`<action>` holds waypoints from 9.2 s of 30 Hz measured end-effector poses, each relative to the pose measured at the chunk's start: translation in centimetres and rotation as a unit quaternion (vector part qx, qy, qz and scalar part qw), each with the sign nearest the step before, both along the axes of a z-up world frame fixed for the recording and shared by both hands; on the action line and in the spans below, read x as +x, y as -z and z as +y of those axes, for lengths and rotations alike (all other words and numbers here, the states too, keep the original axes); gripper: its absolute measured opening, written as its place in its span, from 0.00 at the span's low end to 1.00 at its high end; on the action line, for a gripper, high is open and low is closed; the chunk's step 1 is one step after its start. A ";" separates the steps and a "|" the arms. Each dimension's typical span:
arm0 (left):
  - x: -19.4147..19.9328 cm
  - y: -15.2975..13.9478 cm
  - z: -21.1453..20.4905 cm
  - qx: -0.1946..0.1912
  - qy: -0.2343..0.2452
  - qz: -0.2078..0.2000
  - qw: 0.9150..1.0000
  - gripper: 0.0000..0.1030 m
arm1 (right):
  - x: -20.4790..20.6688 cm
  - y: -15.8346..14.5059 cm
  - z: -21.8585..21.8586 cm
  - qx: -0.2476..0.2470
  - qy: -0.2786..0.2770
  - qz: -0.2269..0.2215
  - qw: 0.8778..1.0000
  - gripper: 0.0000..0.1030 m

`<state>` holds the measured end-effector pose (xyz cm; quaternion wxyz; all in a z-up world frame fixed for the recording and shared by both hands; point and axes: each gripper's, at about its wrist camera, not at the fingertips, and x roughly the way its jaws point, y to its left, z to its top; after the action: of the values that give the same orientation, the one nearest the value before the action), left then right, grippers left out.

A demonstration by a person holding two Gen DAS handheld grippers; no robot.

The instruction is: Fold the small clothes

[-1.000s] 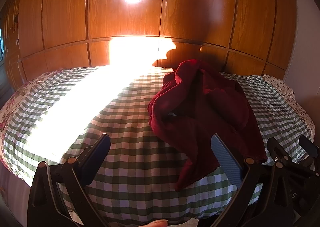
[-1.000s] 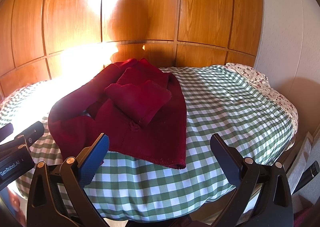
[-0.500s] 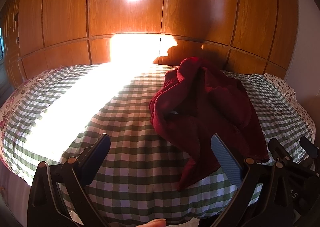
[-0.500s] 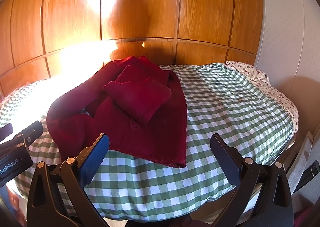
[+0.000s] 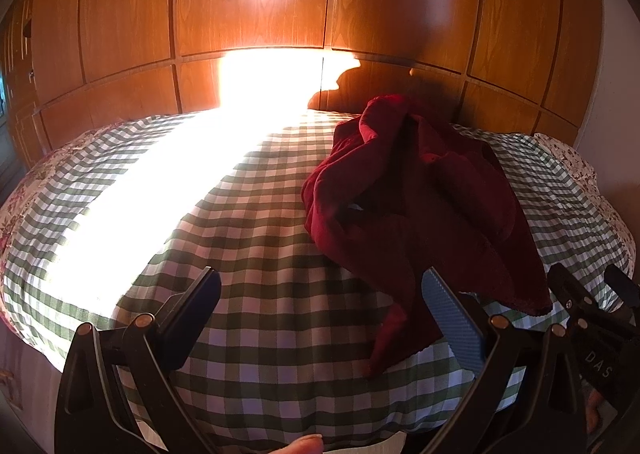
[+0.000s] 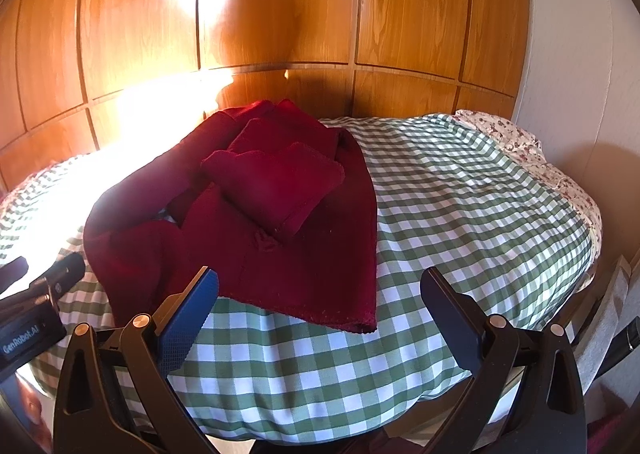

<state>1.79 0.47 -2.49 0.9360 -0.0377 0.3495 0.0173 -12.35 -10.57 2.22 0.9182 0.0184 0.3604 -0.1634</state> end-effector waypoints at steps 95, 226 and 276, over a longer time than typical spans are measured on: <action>19.5 7.2 -2.1 -0.307 0.134 0.144 0.931 0.13 | 10.7 5.7 -14.3 0.297 -0.119 0.170 0.932 0.23; 2.4 -0.7 7.7 -0.156 0.093 0.075 0.981 0.39 | 10.4 4.0 -21.5 0.209 0.004 0.097 0.973 0.57; 11.4 2.8 1.5 -0.168 0.102 0.114 0.974 0.58 | 30.9 -4.4 -30.1 0.205 0.020 -0.041 0.978 0.05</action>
<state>13.18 1.98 -5.32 0.8670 -0.1563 0.4542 -0.1328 18.51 -40.72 6.65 0.9053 0.2203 0.3479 -0.1039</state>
